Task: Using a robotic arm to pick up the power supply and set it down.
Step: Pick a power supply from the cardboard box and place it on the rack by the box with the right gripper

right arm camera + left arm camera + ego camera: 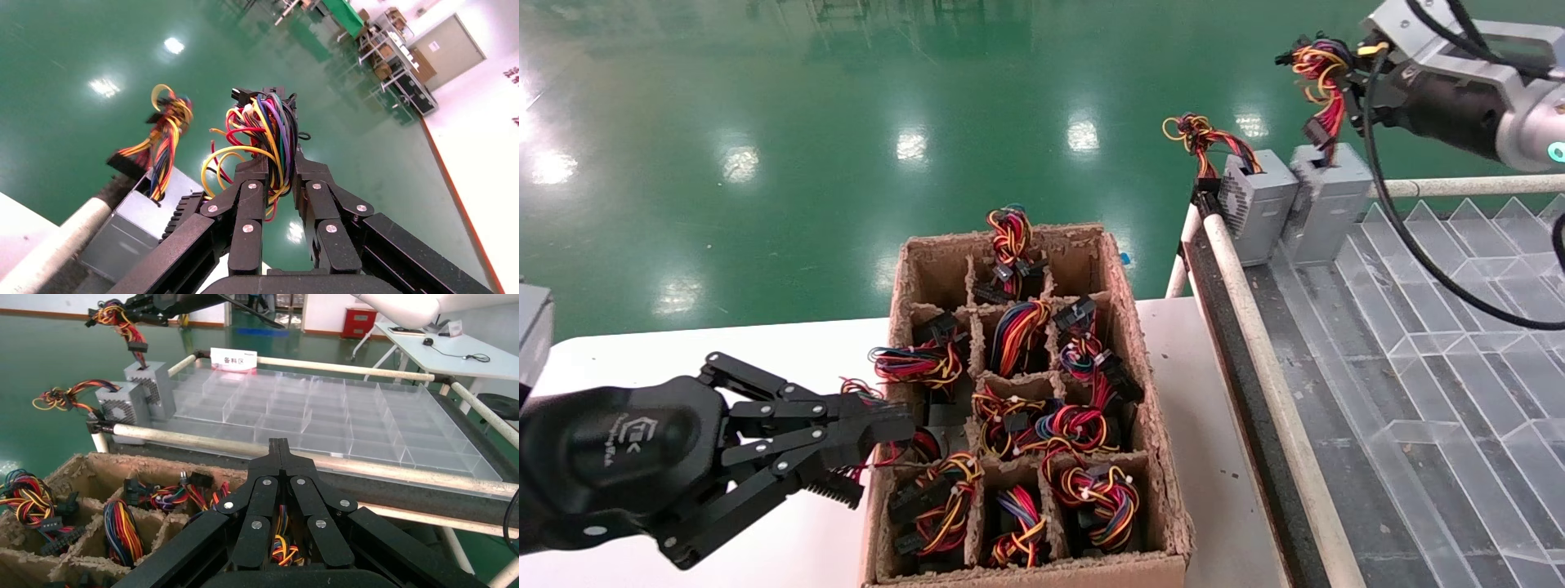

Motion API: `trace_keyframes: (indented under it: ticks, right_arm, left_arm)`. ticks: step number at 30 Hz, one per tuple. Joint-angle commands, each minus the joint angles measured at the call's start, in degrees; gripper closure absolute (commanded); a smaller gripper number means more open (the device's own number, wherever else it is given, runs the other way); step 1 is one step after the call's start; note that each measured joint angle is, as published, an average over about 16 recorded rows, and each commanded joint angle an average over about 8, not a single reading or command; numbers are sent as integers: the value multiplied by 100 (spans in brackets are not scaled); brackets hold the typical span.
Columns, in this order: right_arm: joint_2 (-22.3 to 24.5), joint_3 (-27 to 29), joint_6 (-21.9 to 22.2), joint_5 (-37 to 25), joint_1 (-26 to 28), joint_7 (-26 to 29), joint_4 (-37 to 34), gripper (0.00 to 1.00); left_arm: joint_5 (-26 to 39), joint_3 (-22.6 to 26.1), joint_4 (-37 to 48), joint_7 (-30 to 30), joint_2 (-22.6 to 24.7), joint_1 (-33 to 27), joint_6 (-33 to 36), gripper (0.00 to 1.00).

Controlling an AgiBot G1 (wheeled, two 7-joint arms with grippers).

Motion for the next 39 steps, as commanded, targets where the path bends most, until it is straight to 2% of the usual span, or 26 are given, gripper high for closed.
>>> trace_keyframes:
  ticks: [1, 12, 26, 31, 32, 33, 39]
  right_arm:
    - [-40, -12, -23, -40, -7, 65, 73, 100]
    - [-294, 36, 213, -403, -5, 454, -268, 100]
    - [-875, 157, 959, -712, 135, 786, -1418, 100]
    - [-1035, 148, 1067, -698, 197, 756, -1772, 100]
    - [-1056, 145, 1060, -664, 205, 735, -1818, 98]
    - [-1070, 143, 1044, -616, 210, 707, -1852, 91]
    - [-1068, 139, 909, -224, 228, 415, -1937, 17]
  left_arm:
    - [0, 0, 0, 0, 0, 0, 0, 100]
    - [0, 0, 0, 0, 0, 0, 0, 100]
    - [0, 0, 0, 0, 0, 0, 0, 100]
    - [0, 0, 0, 0, 0, 0, 0, 100]
    - [0, 0, 0, 0, 0, 0, 0, 100]
    - [0, 0, 0, 0, 0, 0, 0, 100]
    - [0, 0, 0, 0, 0, 0, 0, 100]
